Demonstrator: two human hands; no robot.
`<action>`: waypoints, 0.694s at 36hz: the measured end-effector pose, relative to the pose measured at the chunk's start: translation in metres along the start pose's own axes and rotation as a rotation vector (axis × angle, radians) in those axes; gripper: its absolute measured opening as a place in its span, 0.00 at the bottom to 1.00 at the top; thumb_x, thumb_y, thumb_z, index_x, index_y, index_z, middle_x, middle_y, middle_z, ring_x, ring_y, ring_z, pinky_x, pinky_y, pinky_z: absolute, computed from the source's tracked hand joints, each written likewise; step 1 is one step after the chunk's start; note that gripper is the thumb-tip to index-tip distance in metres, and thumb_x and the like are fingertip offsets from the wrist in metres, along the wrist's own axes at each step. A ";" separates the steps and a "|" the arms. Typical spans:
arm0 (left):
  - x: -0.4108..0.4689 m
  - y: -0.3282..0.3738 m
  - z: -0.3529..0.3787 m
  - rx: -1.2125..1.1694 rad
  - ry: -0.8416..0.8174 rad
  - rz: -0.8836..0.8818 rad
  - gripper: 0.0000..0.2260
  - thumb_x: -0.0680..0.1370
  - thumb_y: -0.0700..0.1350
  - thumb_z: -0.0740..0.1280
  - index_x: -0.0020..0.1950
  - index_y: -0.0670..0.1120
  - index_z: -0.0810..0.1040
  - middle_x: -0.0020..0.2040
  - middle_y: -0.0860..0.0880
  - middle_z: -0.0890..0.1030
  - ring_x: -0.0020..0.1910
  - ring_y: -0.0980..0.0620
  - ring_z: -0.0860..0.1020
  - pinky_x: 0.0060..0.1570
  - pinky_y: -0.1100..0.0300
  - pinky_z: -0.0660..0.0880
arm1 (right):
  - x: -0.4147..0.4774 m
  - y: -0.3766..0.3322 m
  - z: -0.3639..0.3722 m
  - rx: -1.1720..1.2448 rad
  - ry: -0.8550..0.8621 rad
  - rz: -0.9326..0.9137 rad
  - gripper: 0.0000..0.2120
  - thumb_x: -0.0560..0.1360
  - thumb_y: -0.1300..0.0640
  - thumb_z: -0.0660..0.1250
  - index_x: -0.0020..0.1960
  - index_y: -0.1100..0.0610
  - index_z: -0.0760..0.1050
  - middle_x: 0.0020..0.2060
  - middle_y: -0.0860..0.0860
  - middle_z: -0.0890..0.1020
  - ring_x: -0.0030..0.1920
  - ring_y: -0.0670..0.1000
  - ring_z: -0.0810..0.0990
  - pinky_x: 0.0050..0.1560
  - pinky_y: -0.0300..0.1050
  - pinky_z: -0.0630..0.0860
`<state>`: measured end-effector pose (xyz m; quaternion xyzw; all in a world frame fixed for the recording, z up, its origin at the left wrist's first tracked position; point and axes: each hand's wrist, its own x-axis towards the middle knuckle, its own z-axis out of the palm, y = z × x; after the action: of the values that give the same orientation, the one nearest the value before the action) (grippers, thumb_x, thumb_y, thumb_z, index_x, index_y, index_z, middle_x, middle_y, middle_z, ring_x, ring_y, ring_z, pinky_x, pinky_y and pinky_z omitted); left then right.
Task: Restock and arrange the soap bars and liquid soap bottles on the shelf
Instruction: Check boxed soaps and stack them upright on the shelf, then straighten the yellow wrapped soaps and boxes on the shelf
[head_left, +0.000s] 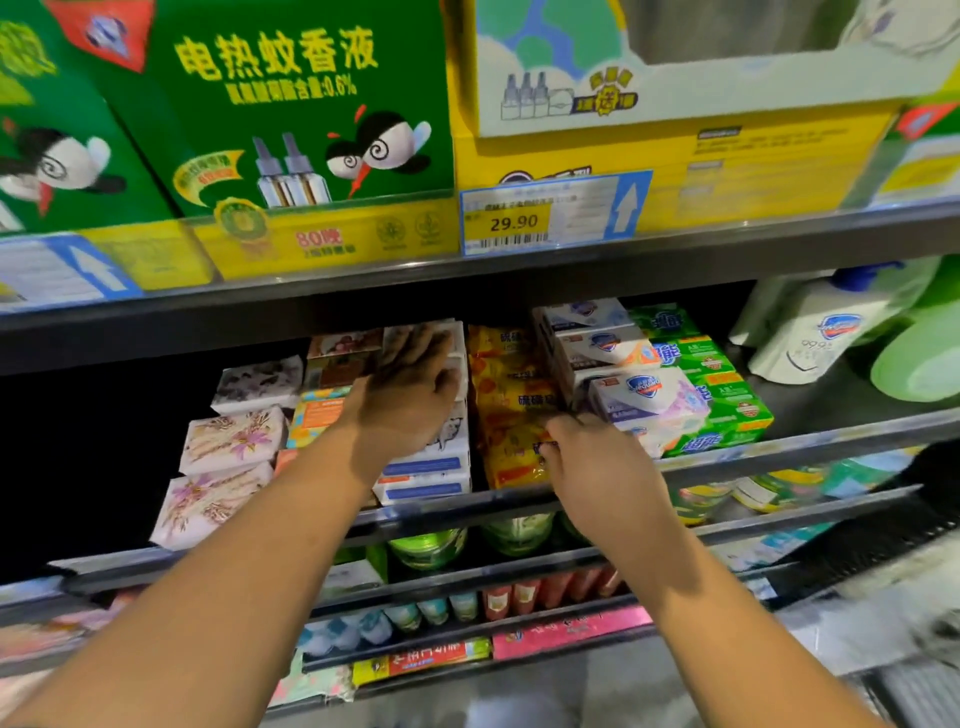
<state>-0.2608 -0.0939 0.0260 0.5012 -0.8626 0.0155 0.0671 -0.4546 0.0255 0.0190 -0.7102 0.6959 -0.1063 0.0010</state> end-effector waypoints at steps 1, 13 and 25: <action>0.001 -0.002 0.003 -0.021 -0.042 -0.071 0.34 0.79 0.59 0.38 0.80 0.46 0.61 0.81 0.46 0.55 0.80 0.44 0.53 0.77 0.50 0.49 | 0.003 0.000 -0.001 -0.010 -0.044 0.014 0.10 0.83 0.52 0.58 0.61 0.53 0.73 0.51 0.52 0.79 0.51 0.57 0.82 0.47 0.49 0.76; 0.001 -0.005 0.001 -0.123 -0.180 -0.169 0.25 0.84 0.56 0.43 0.82 0.56 0.44 0.81 0.57 0.38 0.79 0.53 0.36 0.78 0.48 0.43 | 0.013 0.000 0.011 -0.121 -0.258 0.091 0.17 0.82 0.57 0.60 0.70 0.51 0.67 0.56 0.53 0.78 0.54 0.54 0.81 0.48 0.46 0.77; -0.001 -0.001 -0.010 -0.233 -0.260 -0.204 0.28 0.82 0.64 0.48 0.81 0.60 0.44 0.80 0.62 0.38 0.79 0.50 0.34 0.78 0.44 0.42 | 0.017 -0.011 0.003 -0.127 -0.320 0.178 0.15 0.79 0.62 0.63 0.65 0.55 0.73 0.69 0.60 0.69 0.53 0.56 0.82 0.47 0.47 0.78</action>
<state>-0.2584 -0.0926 0.0360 0.5725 -0.8047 -0.1563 0.0141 -0.4428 0.0083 0.0204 -0.6522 0.7523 0.0525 0.0764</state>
